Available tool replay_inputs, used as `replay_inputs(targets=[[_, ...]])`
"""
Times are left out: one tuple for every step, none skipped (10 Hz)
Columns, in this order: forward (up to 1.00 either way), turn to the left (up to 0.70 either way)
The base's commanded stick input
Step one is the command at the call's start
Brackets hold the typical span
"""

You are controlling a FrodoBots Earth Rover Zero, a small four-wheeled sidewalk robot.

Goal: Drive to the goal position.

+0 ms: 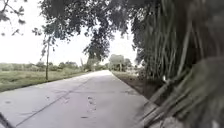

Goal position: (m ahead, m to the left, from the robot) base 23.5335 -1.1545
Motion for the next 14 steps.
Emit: replay_inputs(targets=[[1.0,0.0],[1.0,0.0],[1.0,0.0],[1.0,0.0],[1.0,0.0],[1.0,0.17],[1.0,0.27],[1.0,0.27],[1.0,0.27],[1.0,0.27],[1.0,0.27],[1.0,0.27],[1.0,0.27],[1.0,0.05]])
